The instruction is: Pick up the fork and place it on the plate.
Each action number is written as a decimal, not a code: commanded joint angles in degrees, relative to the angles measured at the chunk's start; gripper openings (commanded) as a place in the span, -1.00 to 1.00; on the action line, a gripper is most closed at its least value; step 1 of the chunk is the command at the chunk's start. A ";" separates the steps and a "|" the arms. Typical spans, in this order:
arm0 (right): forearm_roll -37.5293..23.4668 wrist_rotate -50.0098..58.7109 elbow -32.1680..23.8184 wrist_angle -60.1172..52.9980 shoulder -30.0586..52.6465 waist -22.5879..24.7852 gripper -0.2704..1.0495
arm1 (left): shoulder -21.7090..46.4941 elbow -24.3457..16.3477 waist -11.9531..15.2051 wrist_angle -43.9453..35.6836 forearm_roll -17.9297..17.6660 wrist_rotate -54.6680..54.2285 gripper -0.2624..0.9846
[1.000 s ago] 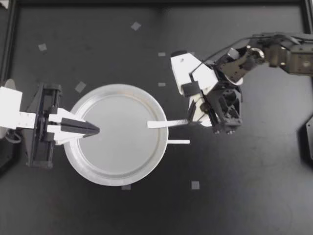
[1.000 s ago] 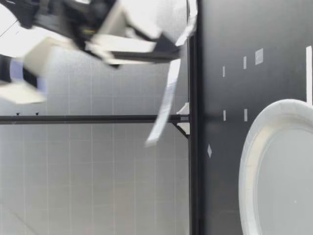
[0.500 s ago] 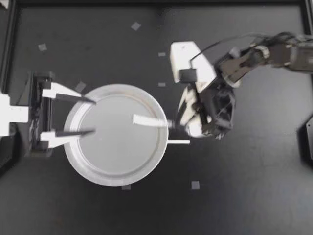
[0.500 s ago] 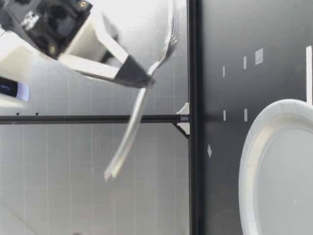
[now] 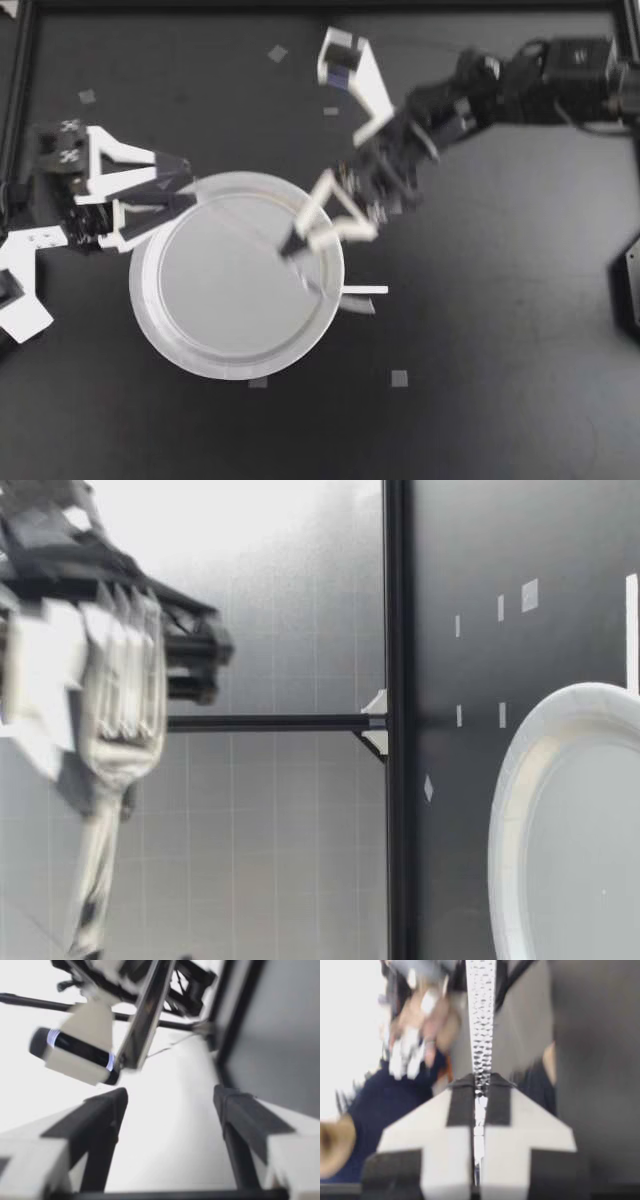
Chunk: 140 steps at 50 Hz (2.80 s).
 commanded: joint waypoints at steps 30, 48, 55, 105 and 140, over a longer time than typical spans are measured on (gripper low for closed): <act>1.85 2.64 -7.73 -0.35 6.33 1.76 -0.73 | 7.47 0.62 0.18 -10.90 -0.26 6.06 0.40; 1.85 3.08 -5.89 -0.18 6.33 1.85 -0.73 | 8.09 1.76 0.18 -16.17 -0.26 9.76 0.28; 1.93 2.99 -5.54 -0.26 6.33 1.85 -0.73 | 7.65 2.46 0.09 -15.64 -0.26 9.67 -0.15; -2.72 -1.76 -11.25 -4.39 7.03 0.26 0.54 | 7.65 3.60 -3.60 -7.91 -3.60 -5.80 -0.65; -4.66 -2.64 -8.00 4.83 1.41 0.79 0.53 | -4.04 9.05 -5.89 35.77 -23.38 -65.92 -0.65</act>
